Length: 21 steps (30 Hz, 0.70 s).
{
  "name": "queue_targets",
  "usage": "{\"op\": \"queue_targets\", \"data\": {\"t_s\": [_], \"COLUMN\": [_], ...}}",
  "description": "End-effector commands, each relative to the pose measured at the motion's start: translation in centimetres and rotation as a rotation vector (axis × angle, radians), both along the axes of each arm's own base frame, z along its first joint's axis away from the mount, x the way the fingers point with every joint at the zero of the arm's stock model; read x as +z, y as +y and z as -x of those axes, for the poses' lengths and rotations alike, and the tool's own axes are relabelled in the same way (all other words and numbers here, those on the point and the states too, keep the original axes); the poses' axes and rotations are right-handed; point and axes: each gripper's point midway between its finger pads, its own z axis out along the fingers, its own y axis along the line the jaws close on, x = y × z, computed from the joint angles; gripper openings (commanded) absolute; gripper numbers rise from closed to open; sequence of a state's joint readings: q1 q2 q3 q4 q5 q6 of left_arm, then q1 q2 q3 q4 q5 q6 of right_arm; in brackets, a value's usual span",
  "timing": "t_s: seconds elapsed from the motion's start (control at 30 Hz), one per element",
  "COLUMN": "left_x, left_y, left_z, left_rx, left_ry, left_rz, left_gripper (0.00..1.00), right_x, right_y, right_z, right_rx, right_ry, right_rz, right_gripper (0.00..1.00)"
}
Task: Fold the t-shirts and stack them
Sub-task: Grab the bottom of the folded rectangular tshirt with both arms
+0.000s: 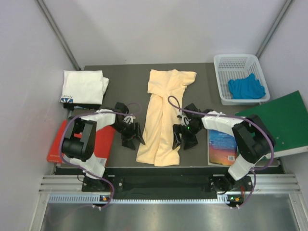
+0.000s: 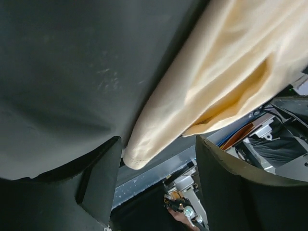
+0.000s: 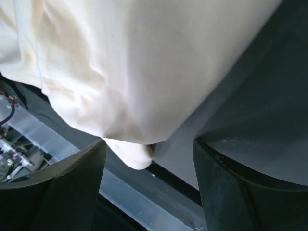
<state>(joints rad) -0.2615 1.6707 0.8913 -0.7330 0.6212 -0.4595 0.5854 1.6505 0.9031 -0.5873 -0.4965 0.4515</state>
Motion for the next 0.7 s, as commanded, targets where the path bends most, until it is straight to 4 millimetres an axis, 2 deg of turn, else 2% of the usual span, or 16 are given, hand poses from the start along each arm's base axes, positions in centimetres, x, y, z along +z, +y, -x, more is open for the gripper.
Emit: {"op": "queue_targets", "data": {"t_s": [0.0,0.13,0.2,0.27,0.3,0.37,0.4,0.5,0.53,0.6,0.67], "left_x": [-0.5,-1.0,-1.3,-1.7,-1.8,-2.2,-2.4,-3.2,-3.2,-3.2,-2.5], "left_y": [1.0,1.0,0.6,0.3,0.1,-0.5,-0.7,-1.6,-1.8,-2.3,-2.5], "left_z": [2.7,4.2,4.7,5.3,5.4,5.6,5.7,5.6,5.4,5.3,5.0], "left_rx": [0.011,0.006,-0.003,-0.013,-0.014,-0.031,-0.033,-0.050,-0.056,-0.070,-0.078], "left_ry": [0.069,0.114,0.129,0.150,0.157,0.164,0.177,0.185,0.182,0.185,0.178], "left_rz": [-0.077,-0.083,-0.075,-0.071,-0.066,-0.059,-0.056,-0.047,-0.043,-0.042,-0.042], "left_gripper": [0.67,0.66,0.63,0.58,0.51,0.42,0.30,0.05,0.00,0.00,0.00], "right_x": [-0.3,-0.8,-1.1,-1.3,-1.4,-1.5,-1.5,-1.6,-1.5,-1.3,-1.0], "right_y": [1.9,2.2,2.2,1.9,1.8,1.6,1.4,1.0,0.9,0.8,0.4], "right_z": [2.2,4.5,5.5,6.3,6.8,7.1,7.4,7.5,7.4,7.2,7.2], "right_rx": [0.023,0.046,0.058,0.064,0.075,0.080,0.089,0.101,0.104,0.109,0.120], "right_ry": [0.077,0.151,0.190,0.225,0.239,0.262,0.272,0.270,0.263,0.239,0.227], "right_rz": [-0.038,-0.030,-0.023,-0.009,-0.004,0.010,0.022,0.038,0.043,0.046,0.061], "right_gripper": [0.73,0.73,0.69,0.65,0.64,0.56,0.51,0.24,0.11,0.00,0.00]}}
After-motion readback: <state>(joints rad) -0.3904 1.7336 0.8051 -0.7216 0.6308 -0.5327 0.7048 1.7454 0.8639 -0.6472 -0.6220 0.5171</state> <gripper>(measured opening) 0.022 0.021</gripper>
